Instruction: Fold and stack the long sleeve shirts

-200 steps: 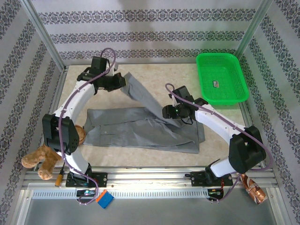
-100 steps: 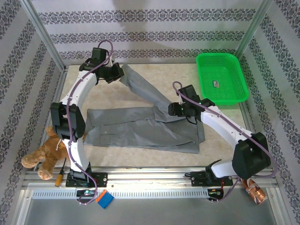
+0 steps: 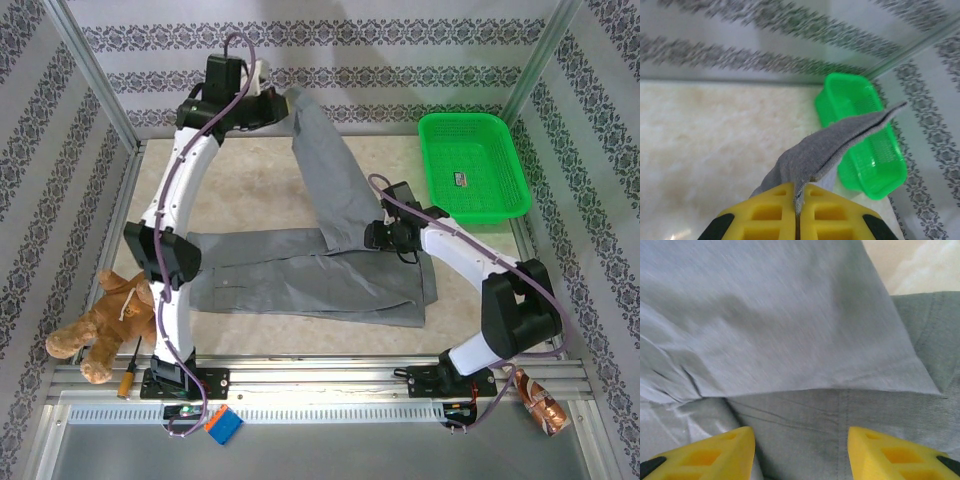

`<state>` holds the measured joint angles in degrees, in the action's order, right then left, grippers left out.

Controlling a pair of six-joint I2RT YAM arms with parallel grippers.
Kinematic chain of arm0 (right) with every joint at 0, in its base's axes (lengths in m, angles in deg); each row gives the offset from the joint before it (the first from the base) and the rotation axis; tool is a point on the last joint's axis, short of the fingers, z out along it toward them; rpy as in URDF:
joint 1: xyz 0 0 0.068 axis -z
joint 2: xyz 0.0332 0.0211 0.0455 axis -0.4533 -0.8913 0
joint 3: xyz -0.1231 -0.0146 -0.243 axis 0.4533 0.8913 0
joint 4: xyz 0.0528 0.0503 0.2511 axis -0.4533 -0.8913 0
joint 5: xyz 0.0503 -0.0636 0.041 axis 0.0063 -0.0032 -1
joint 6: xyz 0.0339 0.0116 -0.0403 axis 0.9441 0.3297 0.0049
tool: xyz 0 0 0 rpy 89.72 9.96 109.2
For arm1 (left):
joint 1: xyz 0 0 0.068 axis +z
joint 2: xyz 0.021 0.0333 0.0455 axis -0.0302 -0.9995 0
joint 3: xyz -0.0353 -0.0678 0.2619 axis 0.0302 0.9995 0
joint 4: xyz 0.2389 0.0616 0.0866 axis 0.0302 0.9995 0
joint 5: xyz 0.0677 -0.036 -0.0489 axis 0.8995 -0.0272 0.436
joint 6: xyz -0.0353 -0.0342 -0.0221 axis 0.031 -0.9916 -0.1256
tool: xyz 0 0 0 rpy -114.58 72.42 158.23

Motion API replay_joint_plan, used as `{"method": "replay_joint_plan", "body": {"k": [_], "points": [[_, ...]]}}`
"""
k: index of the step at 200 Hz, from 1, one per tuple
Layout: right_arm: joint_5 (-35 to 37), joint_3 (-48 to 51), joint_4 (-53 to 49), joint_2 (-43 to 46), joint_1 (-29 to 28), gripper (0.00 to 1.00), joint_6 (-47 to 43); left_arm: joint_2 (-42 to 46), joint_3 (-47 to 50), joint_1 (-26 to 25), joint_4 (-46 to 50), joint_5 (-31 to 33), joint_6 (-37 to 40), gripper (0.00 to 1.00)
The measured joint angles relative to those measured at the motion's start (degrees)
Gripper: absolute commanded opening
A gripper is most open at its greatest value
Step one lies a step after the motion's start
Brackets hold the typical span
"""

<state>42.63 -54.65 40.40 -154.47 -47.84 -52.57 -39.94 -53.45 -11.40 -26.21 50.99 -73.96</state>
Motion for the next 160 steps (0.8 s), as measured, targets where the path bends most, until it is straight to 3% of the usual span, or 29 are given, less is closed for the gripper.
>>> {"method": "replay_joint_plan", "body": {"k": [26,102,130,160], "points": [[0.3,0.0,0.3,0.0,3.1,0.53,2.0,-6.6,-9.9,-0.8,1.4,-2.1,0.6,0.08],[0.2,0.0,1.0,0.1,7.6,0.53,2.6,-9.3,-10.2,-1.9,8.2,-3.6,3.5,0.07],[0.2,0.0,1.0,1.3,9.5,0.53,2.6,-5.8,-8.5,-3.8,12.0,-4.5,5.6,0.07],[0.2,0.0,1.0,2.8,11.9,0.53,2.5,5.9,1.7,-9.3,13.7,-4.9,8.4,0.07]]}}
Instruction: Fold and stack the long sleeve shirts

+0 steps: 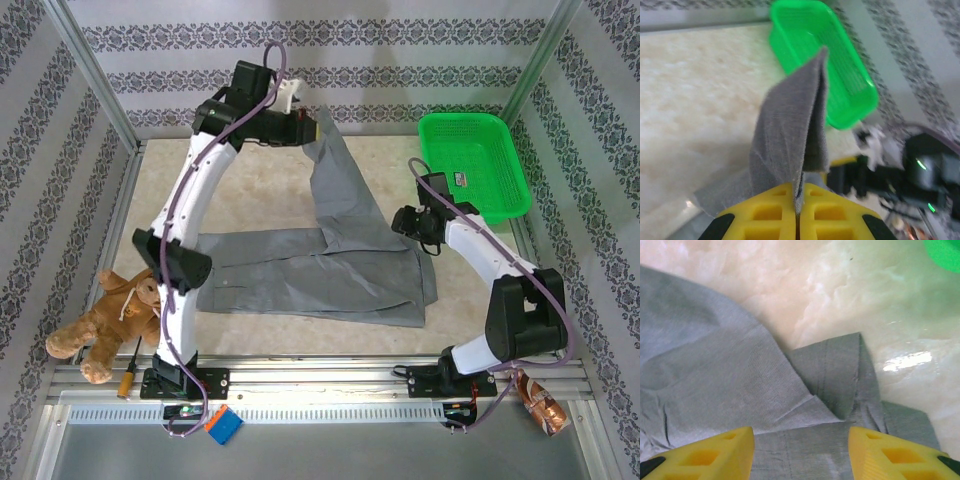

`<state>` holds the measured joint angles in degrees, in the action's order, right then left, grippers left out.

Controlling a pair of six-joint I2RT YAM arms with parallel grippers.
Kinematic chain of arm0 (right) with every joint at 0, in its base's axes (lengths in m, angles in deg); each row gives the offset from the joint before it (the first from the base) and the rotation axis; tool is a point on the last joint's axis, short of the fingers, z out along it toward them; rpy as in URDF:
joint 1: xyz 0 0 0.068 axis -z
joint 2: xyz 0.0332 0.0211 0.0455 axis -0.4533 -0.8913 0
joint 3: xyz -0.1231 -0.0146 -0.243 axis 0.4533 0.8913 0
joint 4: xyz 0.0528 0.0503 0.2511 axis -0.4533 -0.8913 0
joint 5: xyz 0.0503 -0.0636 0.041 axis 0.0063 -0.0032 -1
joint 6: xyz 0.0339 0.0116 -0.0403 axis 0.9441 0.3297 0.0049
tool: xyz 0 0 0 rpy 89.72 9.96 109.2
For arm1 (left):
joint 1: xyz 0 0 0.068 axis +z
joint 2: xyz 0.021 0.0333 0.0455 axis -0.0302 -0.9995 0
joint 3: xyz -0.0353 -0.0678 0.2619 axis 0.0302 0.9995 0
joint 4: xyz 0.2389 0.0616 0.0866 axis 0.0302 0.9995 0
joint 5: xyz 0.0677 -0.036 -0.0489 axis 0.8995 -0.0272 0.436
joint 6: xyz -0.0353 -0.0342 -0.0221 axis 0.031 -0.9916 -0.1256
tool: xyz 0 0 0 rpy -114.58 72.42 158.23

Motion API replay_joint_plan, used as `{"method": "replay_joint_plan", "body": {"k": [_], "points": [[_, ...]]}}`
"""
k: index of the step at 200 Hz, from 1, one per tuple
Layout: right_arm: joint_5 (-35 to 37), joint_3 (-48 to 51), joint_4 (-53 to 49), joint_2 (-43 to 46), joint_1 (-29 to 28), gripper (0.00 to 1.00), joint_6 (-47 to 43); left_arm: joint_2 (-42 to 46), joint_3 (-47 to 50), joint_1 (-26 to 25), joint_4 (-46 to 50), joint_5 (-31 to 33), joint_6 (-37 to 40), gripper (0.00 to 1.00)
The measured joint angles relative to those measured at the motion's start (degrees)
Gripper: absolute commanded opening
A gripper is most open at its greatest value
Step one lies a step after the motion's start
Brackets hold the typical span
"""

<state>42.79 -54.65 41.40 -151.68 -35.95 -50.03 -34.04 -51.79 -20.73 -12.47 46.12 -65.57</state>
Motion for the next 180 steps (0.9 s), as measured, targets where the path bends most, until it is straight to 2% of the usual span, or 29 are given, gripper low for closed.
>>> {"method": "replay_joint_plan", "body": {"k": [36,63,85,105,129,153,180], "points": [[0.0,-0.2,-0.1,0.3,1.9,0.53,0.0,20.9,23.9,-9.4,-2.7,-1.9,0.5,0.08],[0.0,-1.3,-0.1,0.3,2.1,0.53,-0.1,36.7,46.1,-14.4,-10.8,-4.9,-4.7,0.10],[-0.3,-2.1,-0.1,0.3,2.1,0.53,-0.2,44.9,58.7,-19.2,-14.4,-5.6,-8.8,0.09],[-1.7,-3.7,-0.2,-0.6,2.1,0.53,-0.5,48.7,66.6,-22.2,-15.0,-5.6,-11.1,0.08],[-4.4,-8.0,-0.3,-4.5,0.4,0.50,-2.2,49.2,72.1,-24.1,-14.9,-5.0,-11.8,0.07],[-7.1,-12.5,-0.4,-10.2,-4.0,0.45,-3.6,48.7,74.2,-25.2,-13.8,-4.6,-11.7,0.07],[-9.1,-14.3,-0.7,-16.8,-9.2,0.34,-3.0,48.2,74.0,-25.2,-12.7,-3.7,-11.0,0.06]]}}
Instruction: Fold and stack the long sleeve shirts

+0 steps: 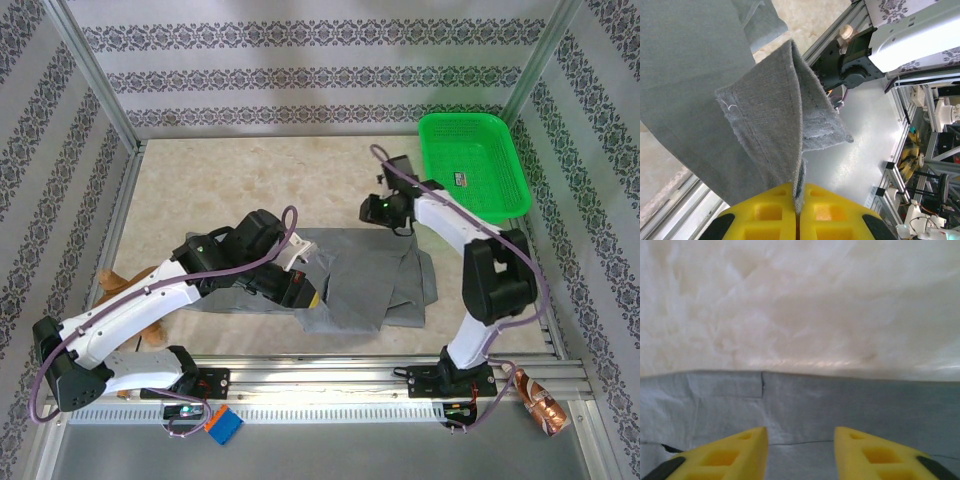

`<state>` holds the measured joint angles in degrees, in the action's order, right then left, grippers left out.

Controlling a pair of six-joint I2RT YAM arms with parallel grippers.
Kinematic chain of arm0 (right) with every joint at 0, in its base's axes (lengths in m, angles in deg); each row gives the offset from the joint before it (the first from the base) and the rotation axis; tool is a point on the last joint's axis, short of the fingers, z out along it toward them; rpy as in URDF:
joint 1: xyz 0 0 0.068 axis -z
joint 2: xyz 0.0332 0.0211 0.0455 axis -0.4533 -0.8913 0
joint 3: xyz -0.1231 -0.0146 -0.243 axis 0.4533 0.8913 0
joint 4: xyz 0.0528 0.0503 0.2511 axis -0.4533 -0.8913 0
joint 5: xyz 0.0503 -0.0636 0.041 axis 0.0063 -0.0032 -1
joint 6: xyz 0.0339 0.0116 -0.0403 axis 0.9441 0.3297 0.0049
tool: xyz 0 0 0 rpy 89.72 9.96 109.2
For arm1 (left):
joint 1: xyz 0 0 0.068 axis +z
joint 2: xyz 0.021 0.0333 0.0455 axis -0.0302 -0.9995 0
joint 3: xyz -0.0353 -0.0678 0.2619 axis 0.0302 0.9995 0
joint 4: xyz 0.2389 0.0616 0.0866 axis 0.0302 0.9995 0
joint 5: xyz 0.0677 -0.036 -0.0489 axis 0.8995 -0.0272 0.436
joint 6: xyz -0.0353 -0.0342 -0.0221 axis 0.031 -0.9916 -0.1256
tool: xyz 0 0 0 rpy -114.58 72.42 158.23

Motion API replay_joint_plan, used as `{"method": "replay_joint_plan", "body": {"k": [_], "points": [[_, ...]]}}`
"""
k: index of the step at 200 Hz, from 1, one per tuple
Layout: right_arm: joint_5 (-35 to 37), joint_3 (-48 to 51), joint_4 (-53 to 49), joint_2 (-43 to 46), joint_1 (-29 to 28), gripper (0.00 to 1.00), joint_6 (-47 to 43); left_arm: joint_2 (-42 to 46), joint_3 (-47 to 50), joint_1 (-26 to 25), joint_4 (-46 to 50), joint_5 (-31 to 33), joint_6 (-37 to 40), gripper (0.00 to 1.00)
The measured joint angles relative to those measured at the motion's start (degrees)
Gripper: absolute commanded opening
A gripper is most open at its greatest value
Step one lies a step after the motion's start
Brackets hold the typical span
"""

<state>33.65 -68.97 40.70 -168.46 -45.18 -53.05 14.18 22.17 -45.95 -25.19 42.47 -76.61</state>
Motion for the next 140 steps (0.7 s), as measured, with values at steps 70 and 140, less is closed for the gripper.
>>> {"method": "replay_joint_plan", "body": {"k": [70,140], "points": [[1.4,-3.6,-3.5,-12.5,-4.1,0.33,8.2,-4.9,-0.6,1.1,0.3,4.4,0.1,0.06],[2.5,-11.7,-2.5,-17.3,-3.3,0.49,9.2,-7.5,-2.0,21.4,-1.0,17.0,-1.9,0.06]]}}
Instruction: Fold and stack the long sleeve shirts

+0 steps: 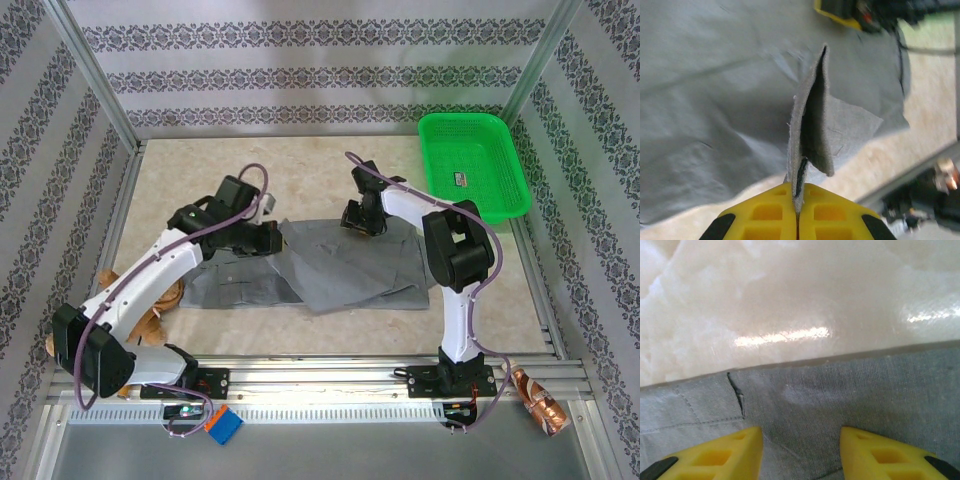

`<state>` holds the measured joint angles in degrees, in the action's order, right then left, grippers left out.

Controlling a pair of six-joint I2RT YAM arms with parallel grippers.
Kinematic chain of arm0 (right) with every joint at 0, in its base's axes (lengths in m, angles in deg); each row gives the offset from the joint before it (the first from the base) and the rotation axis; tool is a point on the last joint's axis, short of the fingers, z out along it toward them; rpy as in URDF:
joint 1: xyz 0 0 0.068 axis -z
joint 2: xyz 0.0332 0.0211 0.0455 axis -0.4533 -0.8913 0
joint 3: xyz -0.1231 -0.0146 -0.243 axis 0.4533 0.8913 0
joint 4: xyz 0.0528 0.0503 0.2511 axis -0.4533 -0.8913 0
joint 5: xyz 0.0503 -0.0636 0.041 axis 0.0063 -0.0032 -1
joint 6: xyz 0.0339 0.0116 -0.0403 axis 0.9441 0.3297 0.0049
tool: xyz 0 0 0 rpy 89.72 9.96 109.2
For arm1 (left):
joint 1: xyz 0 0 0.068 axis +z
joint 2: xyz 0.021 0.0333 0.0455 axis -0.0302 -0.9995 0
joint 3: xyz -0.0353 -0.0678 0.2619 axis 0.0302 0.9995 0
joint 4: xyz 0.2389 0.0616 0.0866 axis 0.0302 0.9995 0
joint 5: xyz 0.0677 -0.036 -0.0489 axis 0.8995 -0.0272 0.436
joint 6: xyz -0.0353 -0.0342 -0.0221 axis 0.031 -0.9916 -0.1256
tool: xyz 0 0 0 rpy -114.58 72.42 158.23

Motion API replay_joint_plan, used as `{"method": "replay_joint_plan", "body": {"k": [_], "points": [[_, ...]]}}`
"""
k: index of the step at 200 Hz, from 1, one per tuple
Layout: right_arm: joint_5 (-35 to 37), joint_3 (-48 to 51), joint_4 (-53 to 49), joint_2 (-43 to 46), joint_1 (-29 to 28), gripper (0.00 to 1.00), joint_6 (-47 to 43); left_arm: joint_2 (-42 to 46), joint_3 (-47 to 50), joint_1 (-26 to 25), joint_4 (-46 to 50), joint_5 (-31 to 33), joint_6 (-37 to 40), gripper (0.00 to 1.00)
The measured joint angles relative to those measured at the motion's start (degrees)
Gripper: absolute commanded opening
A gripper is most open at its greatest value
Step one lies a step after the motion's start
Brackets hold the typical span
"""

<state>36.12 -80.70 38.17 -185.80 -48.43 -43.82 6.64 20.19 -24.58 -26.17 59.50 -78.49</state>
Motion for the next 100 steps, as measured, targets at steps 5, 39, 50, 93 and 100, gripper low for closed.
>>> {"method": "replay_joint_plan", "body": {"k": [5,39,50,93,100], "points": [[-0.3,-0.2,0.0,0.0,0.2,0.50,-0.3,-0.2,-0.1,1.1,-0.1,0.9,0.0,0.06],[-2.5,-1.2,0.7,0.0,0.9,0.54,-1.8,-1.7,-0.3,7.1,-0.7,5.8,-0.1,0.06],[-3.1,-1.3,0.7,0.0,1.0,0.56,-2.4,-2.1,0.1,9.3,-1.5,7.1,-0.2,0.06],[-4.6,-1.4,0.4,2.9,1.1,0.61,-5.9,-2.9,3.5,15.5,-4.1,10.4,-0.3,0.06],[-4.9,-1.4,0.3,3.8,1.1,0.63,-6.6,-3.1,4.2,16.0,-4.3,10.6,-0.3,0.06]]}}
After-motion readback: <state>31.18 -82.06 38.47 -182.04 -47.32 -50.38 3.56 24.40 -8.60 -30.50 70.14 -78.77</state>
